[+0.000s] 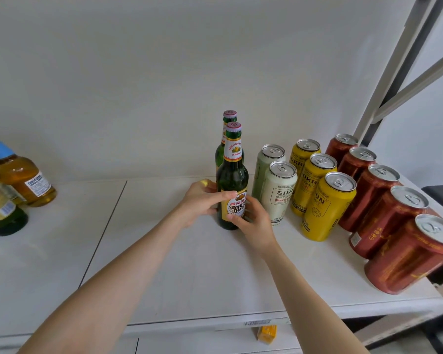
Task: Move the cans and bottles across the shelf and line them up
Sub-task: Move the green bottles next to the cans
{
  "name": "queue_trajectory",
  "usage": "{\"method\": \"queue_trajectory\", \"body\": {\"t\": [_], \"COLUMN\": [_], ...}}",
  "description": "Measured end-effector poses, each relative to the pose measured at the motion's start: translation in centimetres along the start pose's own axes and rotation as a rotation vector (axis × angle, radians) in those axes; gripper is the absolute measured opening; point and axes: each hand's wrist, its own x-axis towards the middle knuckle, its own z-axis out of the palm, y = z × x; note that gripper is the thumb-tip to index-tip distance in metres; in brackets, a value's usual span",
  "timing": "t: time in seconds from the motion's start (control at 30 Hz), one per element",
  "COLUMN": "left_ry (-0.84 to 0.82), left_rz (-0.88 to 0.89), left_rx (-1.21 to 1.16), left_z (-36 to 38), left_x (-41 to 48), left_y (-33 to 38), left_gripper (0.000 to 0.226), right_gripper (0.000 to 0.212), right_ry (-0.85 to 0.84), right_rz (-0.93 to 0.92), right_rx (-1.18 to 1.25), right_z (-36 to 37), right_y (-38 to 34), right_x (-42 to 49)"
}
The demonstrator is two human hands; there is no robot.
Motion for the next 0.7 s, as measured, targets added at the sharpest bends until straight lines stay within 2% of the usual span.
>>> {"method": "queue_trajectory", "body": {"t": [0.23, 0.33, 0.47, 0.53, 0.7], "left_ry": [-0.024, -0.006, 0.022, 0.059, 0.207], "left_rz": [0.001, 0.007, 0.082, 0.140, 0.382], "left_rx": [-0.009, 0.097, 0.192, 0.293, 0.832], "left_z": [-0.3, -1.1, -2.6, -3.5, -4.8], "left_x": [-0.3, -0.5, -1.4, -1.8, -4.3], "left_y": [-0.3, -0.6, -1.2, -2.1, -4.8], "left_gripper": [0.021, 0.024, 0.022, 0.025, 0.052], "right_gripper": [0.059, 0.057, 0.060, 0.059, 0.058], "right_ry": [0.004, 0.014, 0.107, 0.167, 0.167], "right_rz": [0.000, 0.018, 0.051, 0.042, -0.073], "right_rx": [-0.032, -0.069, -0.248, -0.366, -0.770], "right_z": [0.0, -0.2, -0.6, -0.8, -0.9], "right_y": [0.0, -0.1, -0.2, -0.3, -1.4], "right_x": [-0.1, -0.4, -1.5, -2.4, -5.4]}}
